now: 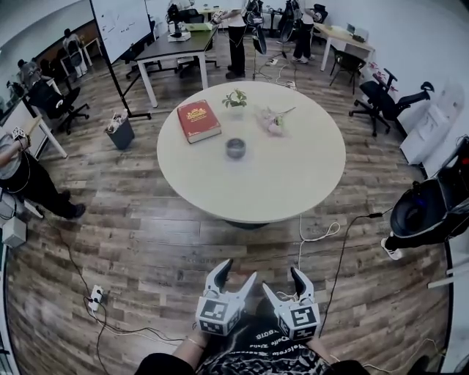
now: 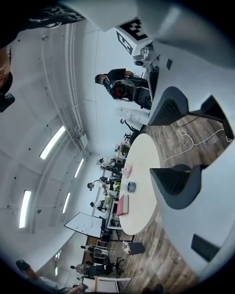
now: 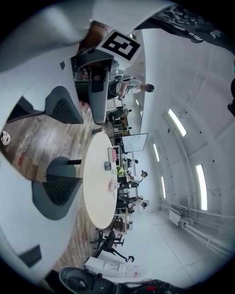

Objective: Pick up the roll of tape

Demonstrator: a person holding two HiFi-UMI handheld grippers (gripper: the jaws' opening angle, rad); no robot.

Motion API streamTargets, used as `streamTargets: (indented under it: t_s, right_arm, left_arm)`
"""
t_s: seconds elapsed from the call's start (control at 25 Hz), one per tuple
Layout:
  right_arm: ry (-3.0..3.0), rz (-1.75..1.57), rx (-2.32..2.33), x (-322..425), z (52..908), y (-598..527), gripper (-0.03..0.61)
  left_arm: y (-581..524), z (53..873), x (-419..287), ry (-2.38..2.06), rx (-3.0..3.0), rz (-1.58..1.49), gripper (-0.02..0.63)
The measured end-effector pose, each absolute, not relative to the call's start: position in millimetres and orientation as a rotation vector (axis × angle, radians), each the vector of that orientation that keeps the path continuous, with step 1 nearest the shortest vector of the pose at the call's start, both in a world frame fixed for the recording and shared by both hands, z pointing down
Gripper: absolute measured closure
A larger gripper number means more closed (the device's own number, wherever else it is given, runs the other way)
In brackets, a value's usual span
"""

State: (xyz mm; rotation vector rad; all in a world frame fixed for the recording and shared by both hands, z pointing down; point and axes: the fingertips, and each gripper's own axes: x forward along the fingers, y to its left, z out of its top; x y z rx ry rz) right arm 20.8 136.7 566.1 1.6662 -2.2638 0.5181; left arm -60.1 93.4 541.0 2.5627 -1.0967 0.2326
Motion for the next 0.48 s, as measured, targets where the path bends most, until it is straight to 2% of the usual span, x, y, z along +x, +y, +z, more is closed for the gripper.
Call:
streamTargets:
  t_s: [0.48]
  right_arm:
    - [-2.337,0.579,1.506,4,568,70,0.222]
  left_arm:
    - [35,544,-84,-1.243,2.433,0.243,0.304]
